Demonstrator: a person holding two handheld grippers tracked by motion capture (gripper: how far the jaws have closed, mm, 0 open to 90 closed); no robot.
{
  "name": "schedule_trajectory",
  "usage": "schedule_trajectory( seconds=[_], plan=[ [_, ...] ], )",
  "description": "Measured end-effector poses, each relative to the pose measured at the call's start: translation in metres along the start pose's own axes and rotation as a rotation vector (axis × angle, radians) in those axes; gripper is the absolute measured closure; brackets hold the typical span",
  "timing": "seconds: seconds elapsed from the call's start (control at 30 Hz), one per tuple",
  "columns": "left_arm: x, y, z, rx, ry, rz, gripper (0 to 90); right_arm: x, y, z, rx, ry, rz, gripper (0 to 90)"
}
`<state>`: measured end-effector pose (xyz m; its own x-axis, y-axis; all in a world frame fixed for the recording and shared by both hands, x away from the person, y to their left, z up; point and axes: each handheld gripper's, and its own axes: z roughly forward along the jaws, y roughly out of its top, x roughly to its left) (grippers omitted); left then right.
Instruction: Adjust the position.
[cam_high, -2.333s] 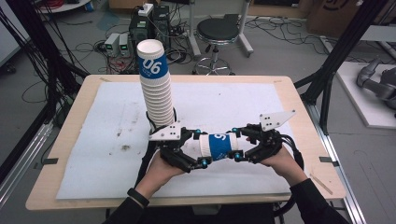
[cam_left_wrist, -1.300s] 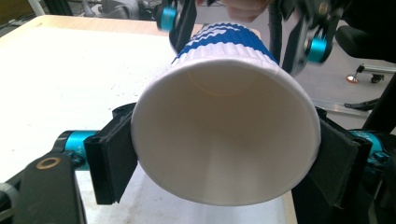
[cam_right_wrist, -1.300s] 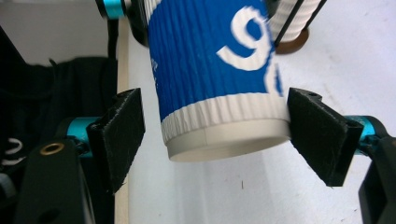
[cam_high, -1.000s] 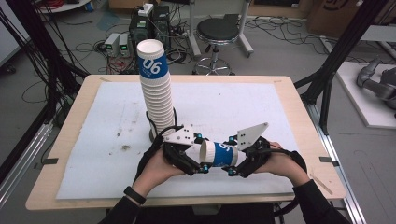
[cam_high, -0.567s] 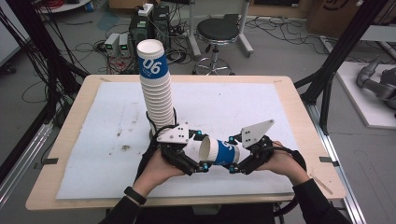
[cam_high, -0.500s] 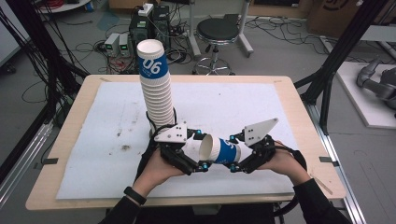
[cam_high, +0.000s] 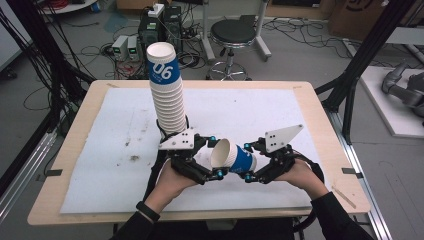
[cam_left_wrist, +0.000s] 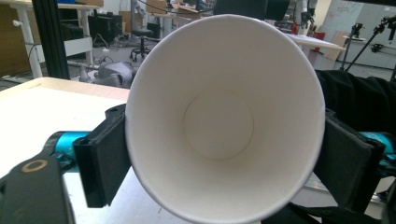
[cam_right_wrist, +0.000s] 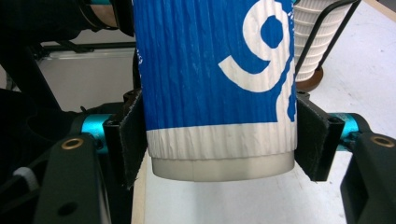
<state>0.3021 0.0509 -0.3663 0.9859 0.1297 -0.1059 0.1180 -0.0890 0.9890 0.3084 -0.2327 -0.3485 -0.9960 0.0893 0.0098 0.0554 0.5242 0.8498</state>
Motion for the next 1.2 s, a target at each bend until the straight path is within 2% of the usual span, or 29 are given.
schedule_trajectory(
  seconds=[0.33, 0.43, 0.53, 0.7, 0.8, 0.87, 1.0, 1.07, 1.2],
  plan=[
    [0.000, 0.001, -0.002, 0.012, 0.004, 0.012, 19.6, 0.000, -0.001, 0.003, -0.002, -0.002, 0.008, 29.2],
    [0.000, 0.001, -0.002, 0.023, 0.008, 0.016, 19.9, 0.001, -0.001, 0.004, 0.003, -0.016, -0.009, 28.5],
    [0.000, 0.004, -0.002, 0.054, 0.014, 0.025, 20.1, 0.002, -0.001, 0.003, 0.017, -0.038, -0.014, 24.8],
    [-0.002, 0.008, -0.002, 0.105, 0.030, 0.045, 20.7, 0.003, 0.001, 0.000, 0.045, -0.057, -0.023, 24.6],
    [-0.003, 0.011, -0.001, 0.164, 0.041, 0.064, 20.8, 0.006, 0.002, 0.002, 0.094, -0.082, -0.043, 24.1],
    [-0.005, 0.014, 0.000, 0.198, 0.043, 0.082, 20.8, 0.007, 0.003, 0.005, 0.124, -0.083, -0.066, 24.0],
    [-0.009, 0.017, 0.004, 0.241, 0.042, 0.102, 21.2, 0.009, 0.003, 0.017, 0.176, -0.101, -0.078, 22.5],
    [-0.010, 0.017, 0.005, 0.250, 0.045, 0.113, 21.3, 0.009, 0.003, 0.020, 0.182, -0.080, -0.077, 27.6],
    [-0.010, 0.018, 0.003, 0.230, 0.040, 0.105, 20.1, 0.010, 0.004, 0.022, 0.172, -0.066, -0.076, 29.7]
  ],
)
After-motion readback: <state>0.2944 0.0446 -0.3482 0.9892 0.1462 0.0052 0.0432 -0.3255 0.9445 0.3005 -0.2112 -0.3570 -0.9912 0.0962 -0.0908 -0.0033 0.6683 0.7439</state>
